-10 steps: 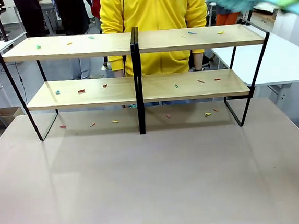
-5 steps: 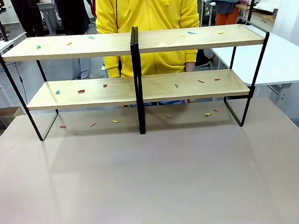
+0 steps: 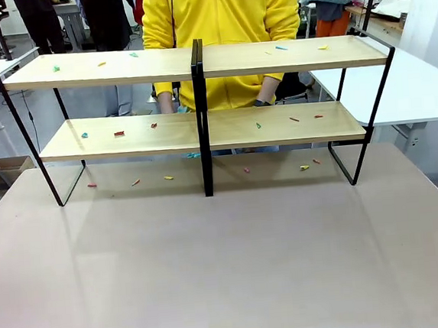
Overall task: Clean the shelves.
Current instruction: Clean a randomly selected level of the Shelf with the Duster.
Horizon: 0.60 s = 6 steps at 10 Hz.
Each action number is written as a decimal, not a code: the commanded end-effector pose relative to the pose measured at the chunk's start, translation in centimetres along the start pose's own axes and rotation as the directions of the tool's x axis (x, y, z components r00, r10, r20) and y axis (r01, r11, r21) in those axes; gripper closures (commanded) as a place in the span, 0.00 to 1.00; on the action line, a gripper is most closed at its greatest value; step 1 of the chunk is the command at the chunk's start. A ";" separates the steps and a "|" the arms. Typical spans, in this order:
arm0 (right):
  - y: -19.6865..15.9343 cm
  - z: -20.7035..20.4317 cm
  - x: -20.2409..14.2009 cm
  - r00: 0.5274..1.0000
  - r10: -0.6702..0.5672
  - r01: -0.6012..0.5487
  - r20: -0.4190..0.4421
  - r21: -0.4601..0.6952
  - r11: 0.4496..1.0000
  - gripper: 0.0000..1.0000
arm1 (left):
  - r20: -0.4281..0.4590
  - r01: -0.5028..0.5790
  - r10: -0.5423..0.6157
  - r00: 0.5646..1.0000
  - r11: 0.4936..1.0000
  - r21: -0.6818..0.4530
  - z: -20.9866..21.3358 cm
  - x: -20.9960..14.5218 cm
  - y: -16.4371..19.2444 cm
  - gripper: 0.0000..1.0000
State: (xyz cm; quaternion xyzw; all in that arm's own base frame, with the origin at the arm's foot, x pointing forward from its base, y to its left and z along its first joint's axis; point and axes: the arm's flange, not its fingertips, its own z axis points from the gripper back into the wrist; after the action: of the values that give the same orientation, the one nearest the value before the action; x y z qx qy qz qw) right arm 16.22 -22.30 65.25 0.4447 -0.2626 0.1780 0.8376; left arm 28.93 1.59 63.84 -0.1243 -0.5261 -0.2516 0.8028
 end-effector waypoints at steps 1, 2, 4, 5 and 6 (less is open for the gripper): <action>0.4 0.6 -0.4 1.000 -0.001 0.001 0.026 0.016 1.000 1.00 | -0.001 -0.002 0.002 1.000 1.000 0.003 0.0 0.0 0.0 0.00; 0.4 0.6 -0.4 1.000 -0.001 0.001 0.026 0.016 1.000 1.00 | -0.001 -0.002 0.002 1.000 1.000 0.003 0.0 0.0 0.0 0.00; 0.4 0.6 -0.4 1.000 -0.001 0.001 0.026 0.016 1.000 1.00 | -0.001 -0.002 0.002 1.000 1.000 0.003 0.0 0.0 0.0 0.00; 0.4 0.6 -0.4 1.000 -0.001 0.001 0.026 0.016 1.000 1.00 | -0.001 -0.002 0.002 1.000 1.000 0.003 0.0 0.0 0.0 0.00; 0.4 0.6 -0.4 1.000 -0.001 0.001 0.026 0.016 1.000 1.00 | -0.001 -0.002 0.002 1.000 1.000 0.003 0.0 0.0 0.0 0.00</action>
State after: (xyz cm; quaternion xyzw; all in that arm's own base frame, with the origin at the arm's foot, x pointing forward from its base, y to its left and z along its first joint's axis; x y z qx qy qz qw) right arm 15.63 -22.67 65.13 0.4471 -0.2644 0.1667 0.8381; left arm 28.93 1.59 63.84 -0.1243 -0.5261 -0.2516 0.8028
